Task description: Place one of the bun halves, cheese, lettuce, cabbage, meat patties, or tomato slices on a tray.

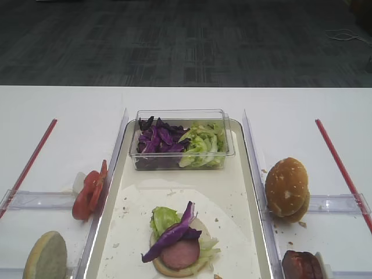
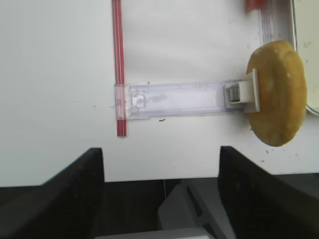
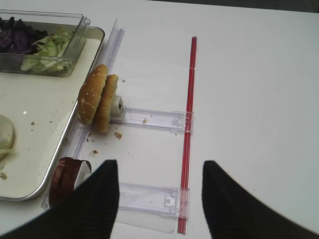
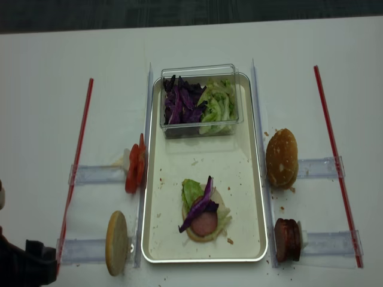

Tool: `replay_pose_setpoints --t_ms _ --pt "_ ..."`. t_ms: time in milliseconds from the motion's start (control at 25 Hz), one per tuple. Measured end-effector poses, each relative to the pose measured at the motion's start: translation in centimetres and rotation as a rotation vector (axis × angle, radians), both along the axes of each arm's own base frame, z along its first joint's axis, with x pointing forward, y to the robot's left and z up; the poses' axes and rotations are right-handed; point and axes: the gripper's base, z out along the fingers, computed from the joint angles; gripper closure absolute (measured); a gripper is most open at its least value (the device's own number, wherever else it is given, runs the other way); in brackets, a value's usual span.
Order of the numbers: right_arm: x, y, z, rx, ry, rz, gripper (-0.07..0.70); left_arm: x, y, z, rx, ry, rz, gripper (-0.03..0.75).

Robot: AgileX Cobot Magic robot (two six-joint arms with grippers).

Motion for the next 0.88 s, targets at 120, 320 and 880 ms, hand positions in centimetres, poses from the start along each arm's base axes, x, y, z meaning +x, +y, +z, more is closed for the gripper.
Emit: replay_pose_setpoints --t_ms 120,320,880 --pt "0.0 0.0 0.0 0.000 0.000 0.000 0.241 -0.7 -0.1 0.4 0.005 -0.053 0.000 0.229" --pt "0.0 0.0 0.0 0.000 0.000 0.000 0.243 -2.1 -0.2 0.9 0.015 -0.147 -0.001 0.230" --pt "0.0 0.0 0.0 0.000 0.000 0.000 0.244 -6.0 -0.6 1.6 0.040 -0.410 0.000 0.231"
